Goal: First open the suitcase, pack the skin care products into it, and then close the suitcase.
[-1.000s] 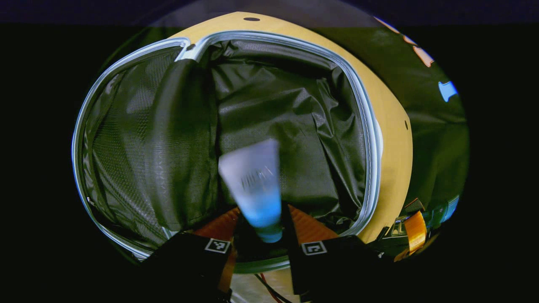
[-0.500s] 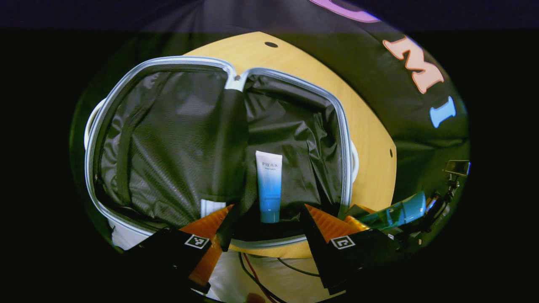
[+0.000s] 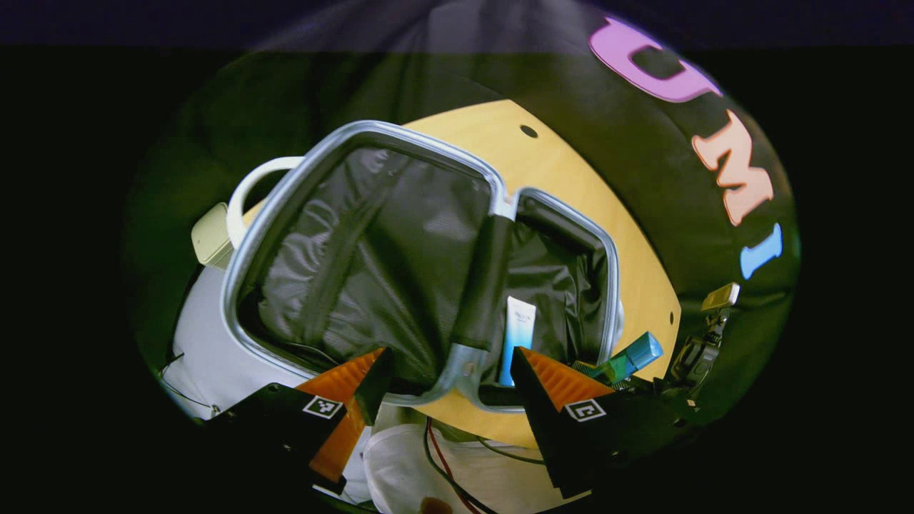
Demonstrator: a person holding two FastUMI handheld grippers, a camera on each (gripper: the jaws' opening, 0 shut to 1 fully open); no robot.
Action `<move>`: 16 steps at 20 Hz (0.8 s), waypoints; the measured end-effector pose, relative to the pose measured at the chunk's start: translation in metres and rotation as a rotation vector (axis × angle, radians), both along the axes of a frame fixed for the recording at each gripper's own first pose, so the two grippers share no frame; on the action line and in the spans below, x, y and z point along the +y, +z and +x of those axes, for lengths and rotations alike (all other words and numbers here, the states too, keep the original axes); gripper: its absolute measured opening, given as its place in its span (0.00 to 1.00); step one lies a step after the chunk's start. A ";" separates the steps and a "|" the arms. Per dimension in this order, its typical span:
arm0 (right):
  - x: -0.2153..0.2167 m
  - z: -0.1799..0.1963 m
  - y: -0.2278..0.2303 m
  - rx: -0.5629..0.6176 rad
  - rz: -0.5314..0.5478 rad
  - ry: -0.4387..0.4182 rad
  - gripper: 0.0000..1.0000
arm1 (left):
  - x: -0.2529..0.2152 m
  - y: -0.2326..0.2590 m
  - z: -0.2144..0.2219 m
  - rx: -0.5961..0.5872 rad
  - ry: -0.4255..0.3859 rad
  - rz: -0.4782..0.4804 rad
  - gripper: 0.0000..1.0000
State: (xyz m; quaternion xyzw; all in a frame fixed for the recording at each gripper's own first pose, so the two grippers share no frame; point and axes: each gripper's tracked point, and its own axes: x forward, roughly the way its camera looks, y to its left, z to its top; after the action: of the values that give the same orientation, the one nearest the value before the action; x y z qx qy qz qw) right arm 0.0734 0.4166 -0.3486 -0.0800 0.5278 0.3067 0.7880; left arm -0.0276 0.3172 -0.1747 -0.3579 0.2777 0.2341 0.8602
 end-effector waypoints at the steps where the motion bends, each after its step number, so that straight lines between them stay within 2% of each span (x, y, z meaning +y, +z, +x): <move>1: -0.001 0.002 -0.003 0.007 -0.012 -0.003 0.43 | 0.012 0.001 -0.007 -0.004 0.029 0.001 0.96; 4: 0.000 0.006 -0.014 0.018 -0.039 -0.031 0.43 | 0.060 0.008 -0.036 -0.004 0.119 0.019 0.96; 5: 0.000 0.007 -0.017 0.017 -0.047 -0.036 0.39 | 0.074 0.012 -0.046 -0.010 0.147 0.013 0.96; 6: 0.001 0.008 -0.021 0.016 -0.054 -0.041 0.43 | 0.087 0.014 -0.054 -0.022 0.169 0.004 0.96; 7: 0.000 0.008 -0.025 0.016 -0.065 -0.043 0.43 | 0.101 0.016 -0.060 -0.034 0.188 -0.008 0.97; 8: 0.000 0.010 -0.028 0.013 -0.075 -0.047 0.39 | 0.115 0.017 -0.065 -0.042 0.209 -0.014 0.96; 10: -0.004 0.012 -0.036 0.001 -0.110 -0.043 0.39 | 0.142 0.015 -0.078 -0.032 0.246 -0.006 0.96; 11: -0.004 0.011 -0.038 -0.003 -0.122 -0.034 0.43 | 0.157 0.013 -0.085 -0.024 0.262 0.000 0.96; 12: -0.004 0.012 -0.040 -0.008 -0.129 -0.029 0.39 | 0.169 0.009 -0.089 -0.017 0.273 0.001 0.96; 14: -0.005 0.012 -0.043 -0.004 -0.145 -0.029 0.42 | 0.187 0.001 -0.089 0.001 0.282 -0.008 0.96; 15: -0.004 0.013 -0.043 -0.003 -0.143 -0.033 0.39 | 0.194 -0.006 -0.089 0.014 0.285 -0.009 0.96; 16: -0.005 0.012 -0.042 0.006 -0.142 -0.035 0.43 | 0.202 -0.011 -0.091 0.028 0.288 -0.011 0.96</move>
State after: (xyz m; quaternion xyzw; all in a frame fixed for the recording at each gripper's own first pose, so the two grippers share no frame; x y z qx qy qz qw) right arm 0.0851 0.4118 -0.3906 -0.1256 0.5518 0.2548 0.7841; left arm -0.1182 0.5194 -0.1862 -0.3955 0.2367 0.3587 0.8117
